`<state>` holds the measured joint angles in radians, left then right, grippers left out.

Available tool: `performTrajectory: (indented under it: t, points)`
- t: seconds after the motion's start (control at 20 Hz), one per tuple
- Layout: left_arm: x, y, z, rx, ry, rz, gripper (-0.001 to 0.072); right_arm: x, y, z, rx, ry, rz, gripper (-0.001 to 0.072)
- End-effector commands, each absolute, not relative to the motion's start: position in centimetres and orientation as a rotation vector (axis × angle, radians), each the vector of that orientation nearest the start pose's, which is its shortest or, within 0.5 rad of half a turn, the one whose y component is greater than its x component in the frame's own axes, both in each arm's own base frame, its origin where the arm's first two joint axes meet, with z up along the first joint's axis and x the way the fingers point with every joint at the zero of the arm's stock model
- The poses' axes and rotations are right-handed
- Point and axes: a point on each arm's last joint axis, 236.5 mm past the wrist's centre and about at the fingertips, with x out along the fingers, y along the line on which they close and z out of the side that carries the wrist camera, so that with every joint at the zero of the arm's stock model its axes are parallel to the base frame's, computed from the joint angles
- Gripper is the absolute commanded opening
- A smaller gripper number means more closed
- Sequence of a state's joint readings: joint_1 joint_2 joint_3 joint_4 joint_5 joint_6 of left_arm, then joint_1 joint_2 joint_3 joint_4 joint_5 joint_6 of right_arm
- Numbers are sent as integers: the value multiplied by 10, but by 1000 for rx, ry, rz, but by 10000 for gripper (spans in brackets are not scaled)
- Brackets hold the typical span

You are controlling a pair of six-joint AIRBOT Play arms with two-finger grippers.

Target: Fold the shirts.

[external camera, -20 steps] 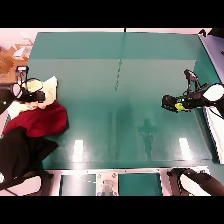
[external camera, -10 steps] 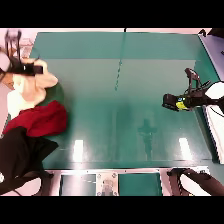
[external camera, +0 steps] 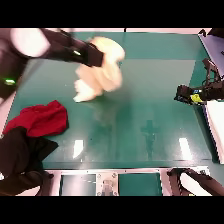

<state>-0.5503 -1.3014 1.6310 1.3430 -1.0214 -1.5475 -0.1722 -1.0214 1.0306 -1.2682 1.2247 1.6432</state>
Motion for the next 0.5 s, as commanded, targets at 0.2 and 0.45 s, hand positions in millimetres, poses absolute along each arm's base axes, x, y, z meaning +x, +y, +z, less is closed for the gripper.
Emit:
performTrajectory:
  t: [0.2, 0.45]
  points:
    - [287, -399, 82, 36, 1260, -953, 27, 326, 5, 58, 439, 1215, -12, 28]
    - [300, -377, 89, 26, 1274, -926, 705, 328, 5, 55, 449, 1223, -10, 265]
